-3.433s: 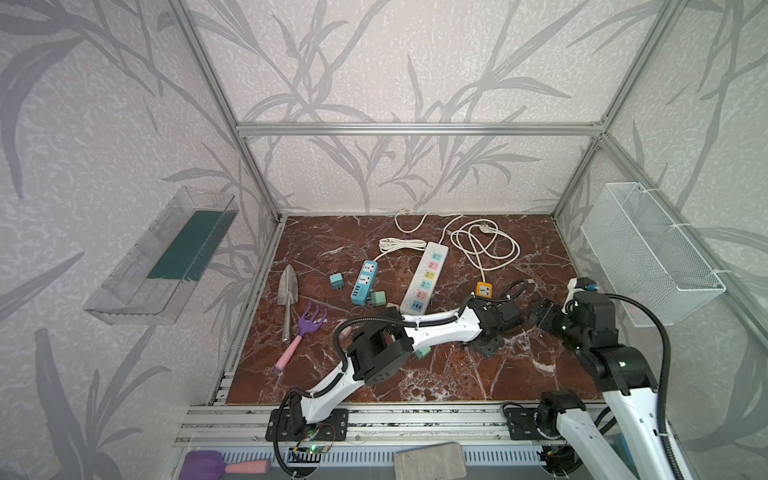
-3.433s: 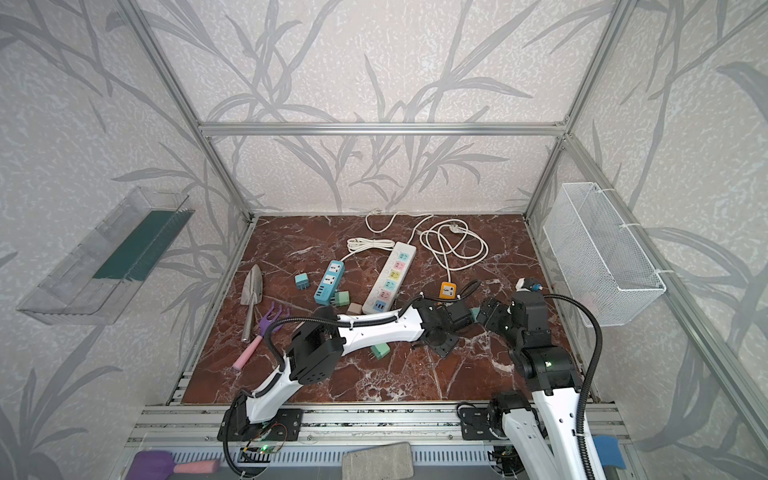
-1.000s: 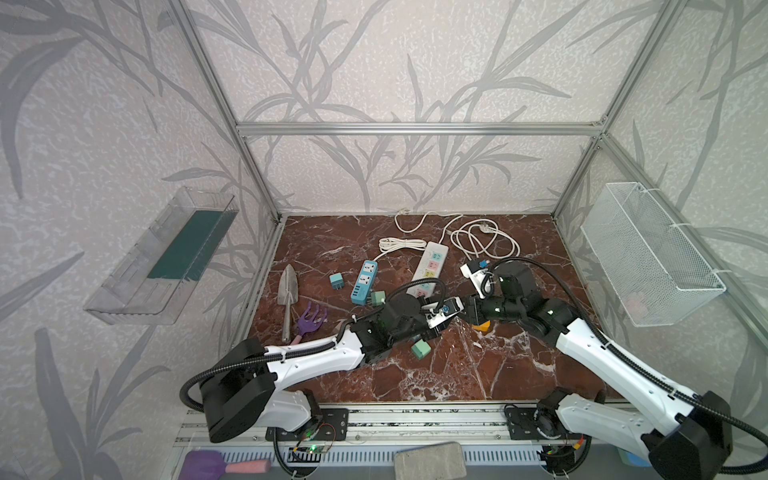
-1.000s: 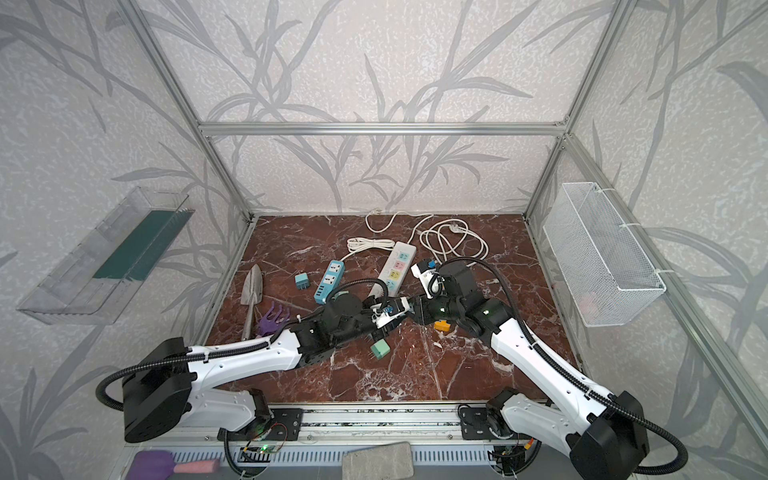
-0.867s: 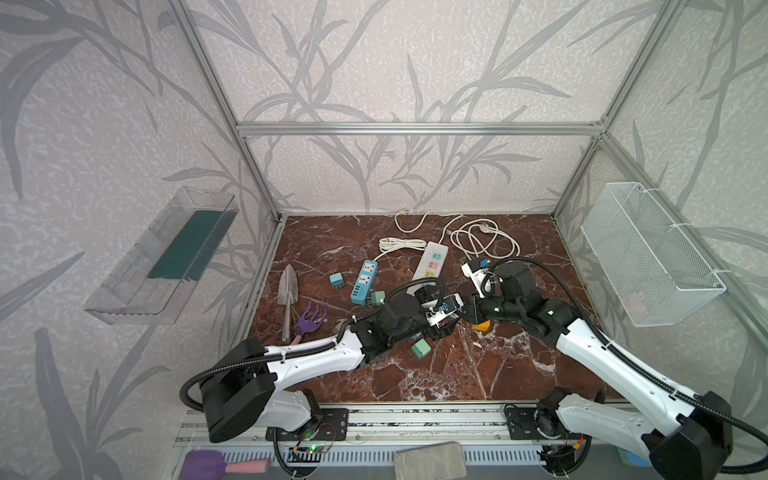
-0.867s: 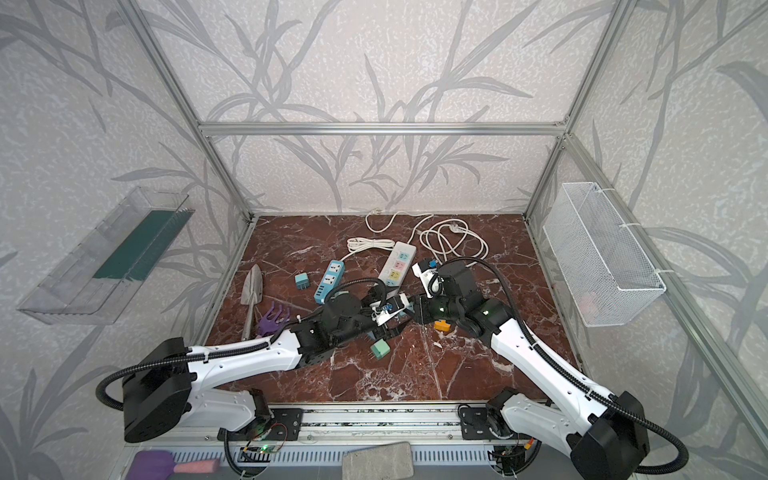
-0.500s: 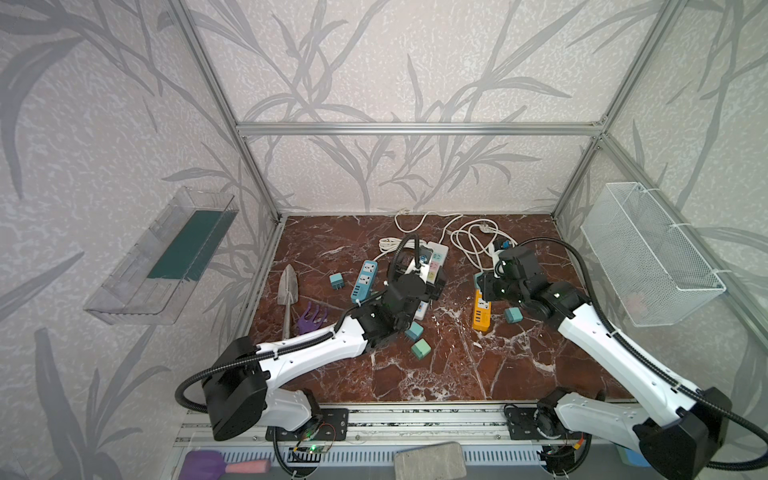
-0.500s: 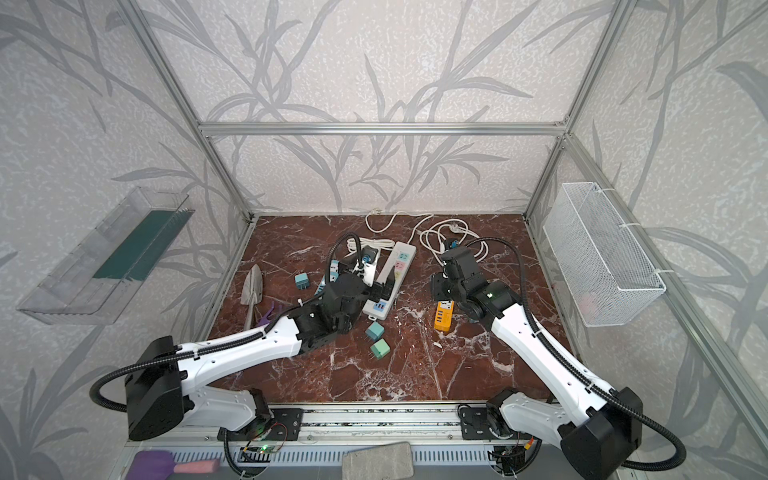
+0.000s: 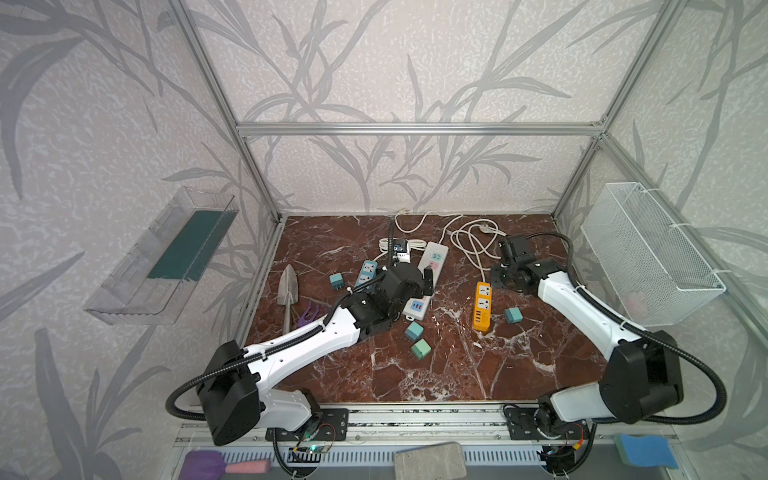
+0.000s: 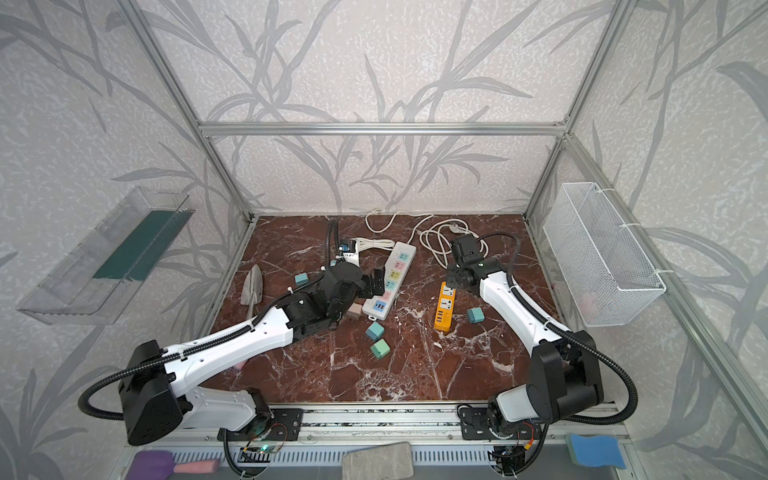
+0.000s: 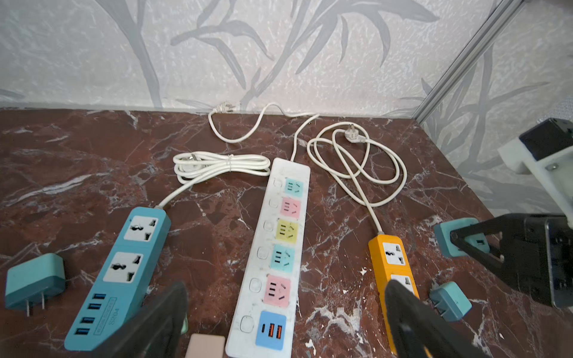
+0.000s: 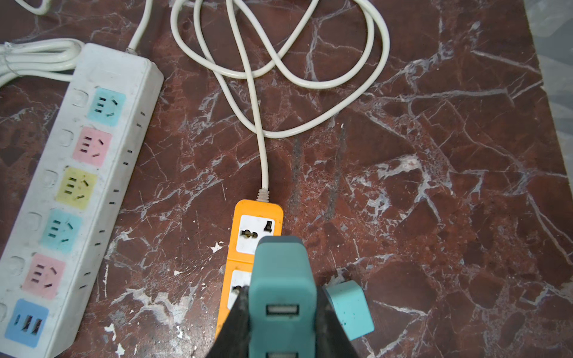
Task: Insert the plug
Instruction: 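Lower the teal adapter with right gripper onto the yellow strip's cord-end socket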
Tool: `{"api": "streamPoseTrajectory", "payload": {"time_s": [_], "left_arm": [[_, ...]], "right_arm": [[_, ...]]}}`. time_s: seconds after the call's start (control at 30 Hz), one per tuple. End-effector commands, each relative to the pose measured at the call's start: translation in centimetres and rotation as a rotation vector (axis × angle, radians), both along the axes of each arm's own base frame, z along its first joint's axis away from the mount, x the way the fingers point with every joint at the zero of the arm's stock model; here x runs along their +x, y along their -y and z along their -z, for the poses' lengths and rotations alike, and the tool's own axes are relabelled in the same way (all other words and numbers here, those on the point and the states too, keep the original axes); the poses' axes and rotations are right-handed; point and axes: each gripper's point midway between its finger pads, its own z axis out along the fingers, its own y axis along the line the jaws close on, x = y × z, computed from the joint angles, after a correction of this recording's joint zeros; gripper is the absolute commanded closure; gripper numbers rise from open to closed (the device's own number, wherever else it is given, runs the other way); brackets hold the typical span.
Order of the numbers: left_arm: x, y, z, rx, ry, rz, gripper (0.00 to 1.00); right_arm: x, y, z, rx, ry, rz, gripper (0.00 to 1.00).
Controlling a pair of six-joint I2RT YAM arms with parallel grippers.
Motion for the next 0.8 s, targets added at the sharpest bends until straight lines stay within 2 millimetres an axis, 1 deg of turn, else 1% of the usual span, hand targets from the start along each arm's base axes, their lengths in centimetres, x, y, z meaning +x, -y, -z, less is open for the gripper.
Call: {"api": "streamPoseTrajectory", "payload": {"time_s": [0.0, 0.1, 0.23, 0.37, 0.5, 0.77], "left_arm": [[-0.2, 0.2, 0.9, -0.027, -0.049, -0.009, 0.04], [-0.2, 0.1, 1.0, -0.035, -0.040, -0.008, 0.04], [-0.1, 0.1, 1.1, -0.024, -0.030, -0.004, 0.06], [-0.1, 0.0, 1.0, -0.009, -0.022, -0.002, 0.07], [-0.2, 0.0, 0.8, -0.003, -0.018, 0.004, 0.08], [-0.3, -0.4, -0.4, -0.008, 0.018, 0.000, 0.09]], "right_arm": [[0.9, -0.4, 0.0, 0.009, 0.032, -0.016, 1.00], [1.1, -0.9, 1.3, 0.034, 0.008, -0.010, 1.00], [0.9, -0.7, 2.7, 0.042, -0.031, 0.035, 1.00], [0.9, -0.9, 3.6, 0.065, -0.047, 0.063, 1.00], [0.9, -0.5, 4.3, 0.039, -0.069, 0.068, 1.00], [0.4, -0.6, 5.7, 0.043, -0.128, 0.069, 1.00]]}}
